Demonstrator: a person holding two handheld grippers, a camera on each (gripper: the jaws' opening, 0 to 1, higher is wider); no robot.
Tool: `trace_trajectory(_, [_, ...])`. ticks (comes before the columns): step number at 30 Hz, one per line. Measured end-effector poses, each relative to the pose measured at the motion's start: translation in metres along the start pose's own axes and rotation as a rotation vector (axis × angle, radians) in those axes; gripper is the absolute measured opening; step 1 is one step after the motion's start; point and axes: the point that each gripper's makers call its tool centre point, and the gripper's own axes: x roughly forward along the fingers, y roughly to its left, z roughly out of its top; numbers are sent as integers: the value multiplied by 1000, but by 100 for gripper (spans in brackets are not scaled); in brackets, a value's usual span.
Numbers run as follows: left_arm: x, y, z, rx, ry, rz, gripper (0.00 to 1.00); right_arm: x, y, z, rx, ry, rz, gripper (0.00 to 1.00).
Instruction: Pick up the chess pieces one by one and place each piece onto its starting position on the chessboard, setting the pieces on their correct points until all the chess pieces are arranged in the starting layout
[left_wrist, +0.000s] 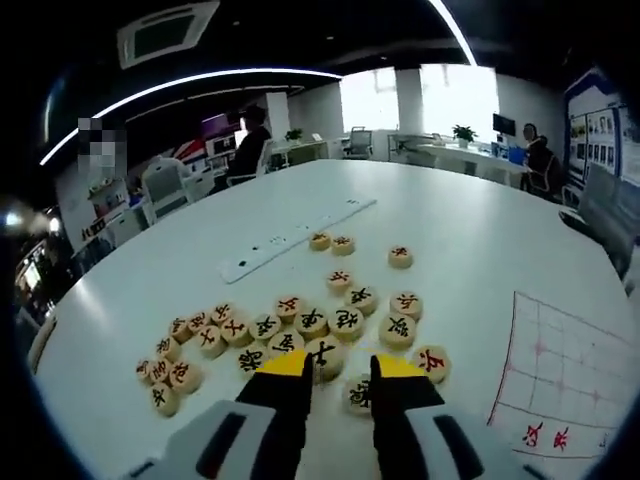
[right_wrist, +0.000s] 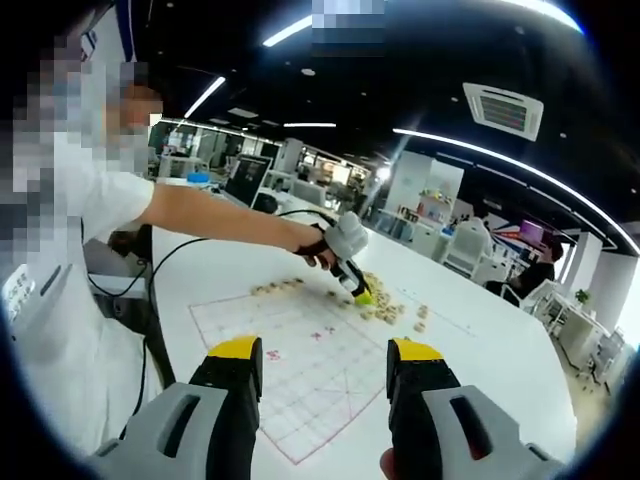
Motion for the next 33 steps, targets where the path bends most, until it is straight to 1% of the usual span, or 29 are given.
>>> trace_trajectory(3, [1,10,-1,-16,7,26,30,2,-1,-1,3,3,0,50])
trace_trajectory(5, [4,11,-1,-33,8,34,30,2,1,-2,3,5,4,50])
trace_trajectory(9, [15,2,0,-70,16,18,31,2,1,-2,3,4,5,50])
trace_trajectory(11, [22,-6,-2,-89,36,5,31,3,1,-3,5,6,4,50])
trace_trajectory(12, [24,-9,1,-121,30,7,31,3,1,-3,6,8,4,50])
trace_trajectory(14, [28,-9,4,-108,18,28,26,3,1,-4,7,9,5,50])
trace_trajectory(15, [29,-5,5,-116,15,49,21,3,1,-4,6,9,6,50])
trace_trajectory(18, [29,-2,4,-133,11,53,21,2,-1,-4,8,7,4,50])
trace_trajectory(19, [28,-2,3,-128,15,53,21,1,-1,-4,9,6,3,50])
trace_trajectory(22, [18,2,4,-97,13,67,21,2,-1,-5,11,6,2,50])
trace_trajectory(24, [9,5,8,-89,0,73,21,3,0,-6,11,8,5,50])
trace_trajectory(26, [-3,6,14,-45,-17,72,21,3,3,-6,10,7,7,50])
trace_trajectory(28, [-16,0,15,-9,-29,49,21,3,5,-5,7,6,8,50])
trace_trajectory(29, [-24,-3,15,33,-35,41,21,2,6,-5,6,5,8,50])
trace_trajectory(32, [-49,-19,6,87,-40,5,21,2,6,-5,5,5,6,50])
trace_trajectory(33, [-58,-26,2,115,-39,-16,21,2,7,-5,5,6,5,50])
